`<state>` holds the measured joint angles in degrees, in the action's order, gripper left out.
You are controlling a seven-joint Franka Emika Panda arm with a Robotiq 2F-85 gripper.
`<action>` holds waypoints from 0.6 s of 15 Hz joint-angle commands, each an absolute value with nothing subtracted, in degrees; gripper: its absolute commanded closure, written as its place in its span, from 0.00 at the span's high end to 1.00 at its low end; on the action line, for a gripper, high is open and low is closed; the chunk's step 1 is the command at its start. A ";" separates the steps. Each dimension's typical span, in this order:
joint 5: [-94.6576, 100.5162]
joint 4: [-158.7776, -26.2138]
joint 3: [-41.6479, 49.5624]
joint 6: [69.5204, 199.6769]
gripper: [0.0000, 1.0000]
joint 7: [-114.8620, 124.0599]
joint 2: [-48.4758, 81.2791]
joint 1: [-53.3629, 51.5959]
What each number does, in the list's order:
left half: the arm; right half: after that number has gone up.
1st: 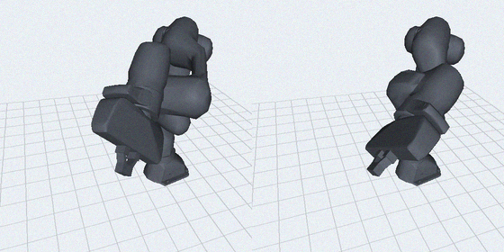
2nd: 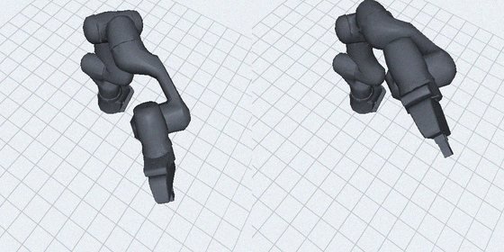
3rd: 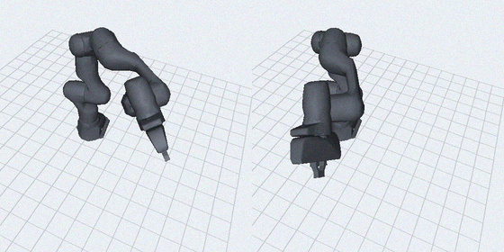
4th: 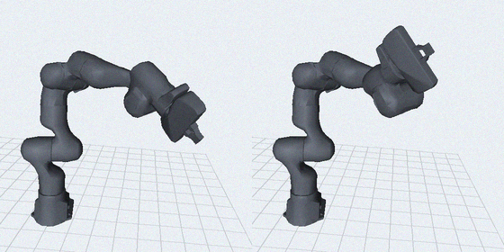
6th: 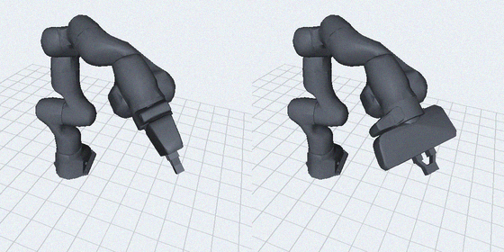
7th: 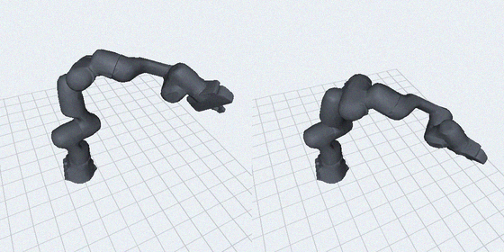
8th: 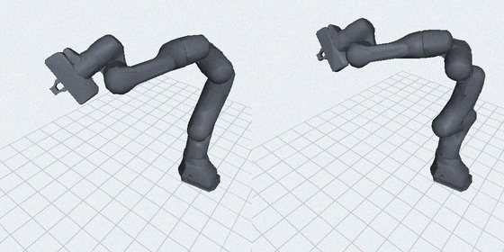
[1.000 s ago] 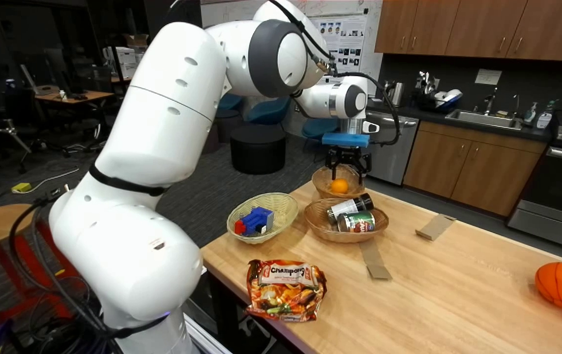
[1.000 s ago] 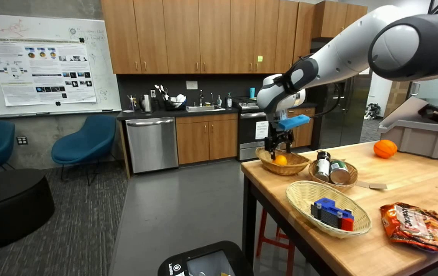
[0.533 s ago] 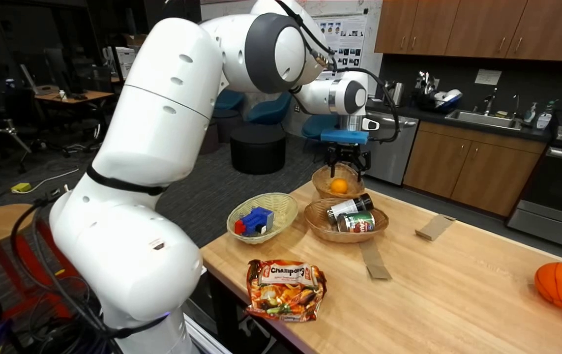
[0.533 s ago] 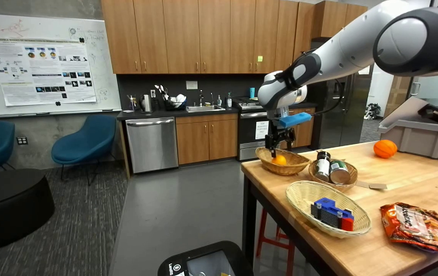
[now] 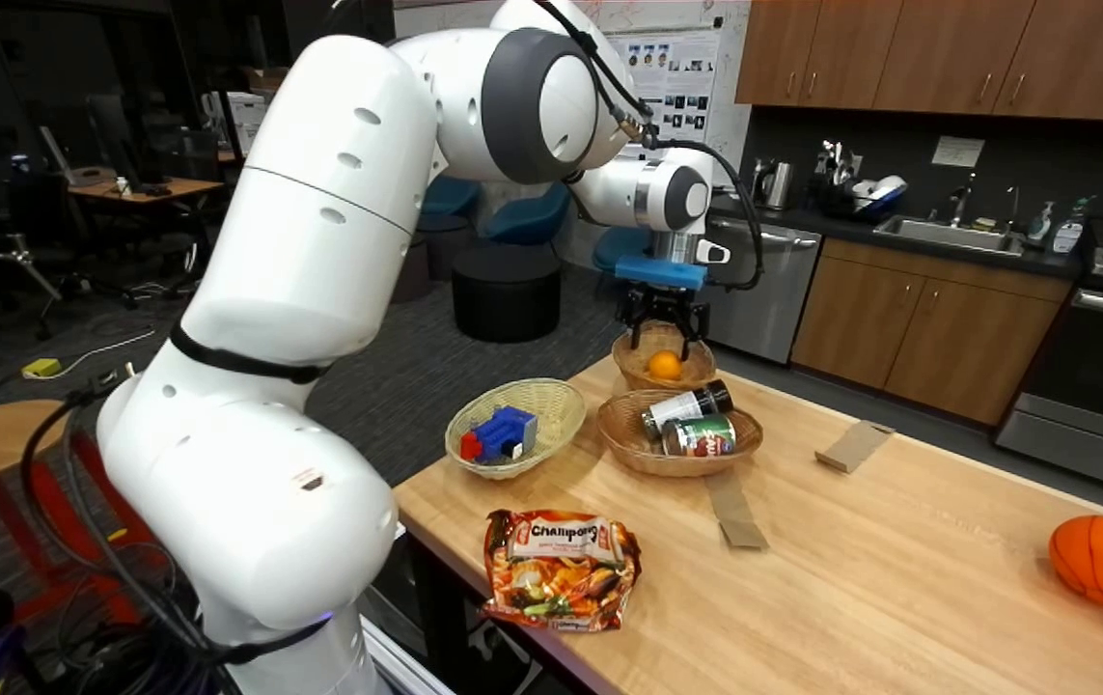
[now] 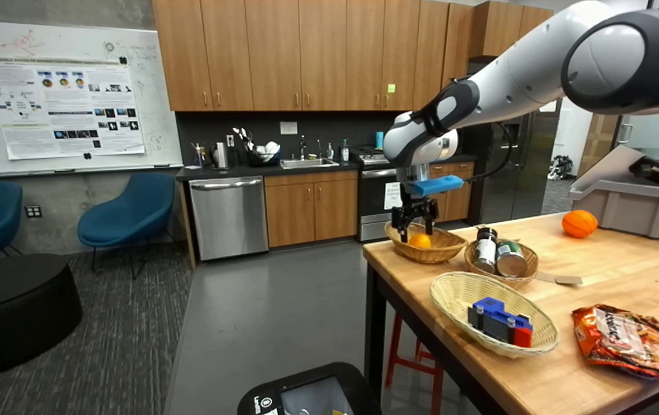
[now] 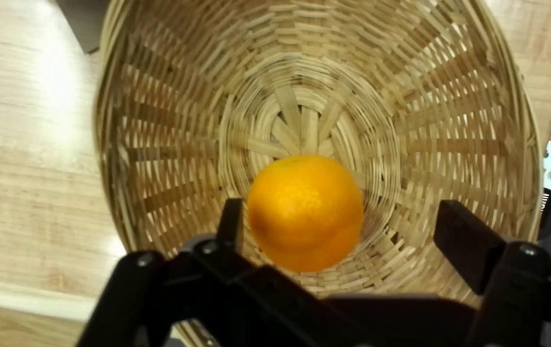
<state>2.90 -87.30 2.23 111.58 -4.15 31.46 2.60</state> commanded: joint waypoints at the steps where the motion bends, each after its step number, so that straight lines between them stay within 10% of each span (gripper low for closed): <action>1: 2.19 -89.49 2.13 112.41 1.00 -2.40 30.43 2.82; 6: 2.84 -90.03 2.64 116.17 1.00 1.28 32.10 2.33; 7: 2.90 -90.16 2.73 116.79 0.75 1.73 32.23 2.29; 9: 3.07 -90.43 2.91 117.66 0.68 2.32 32.13 2.26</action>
<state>2.87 -89.59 2.38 116.12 0.65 32.61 2.61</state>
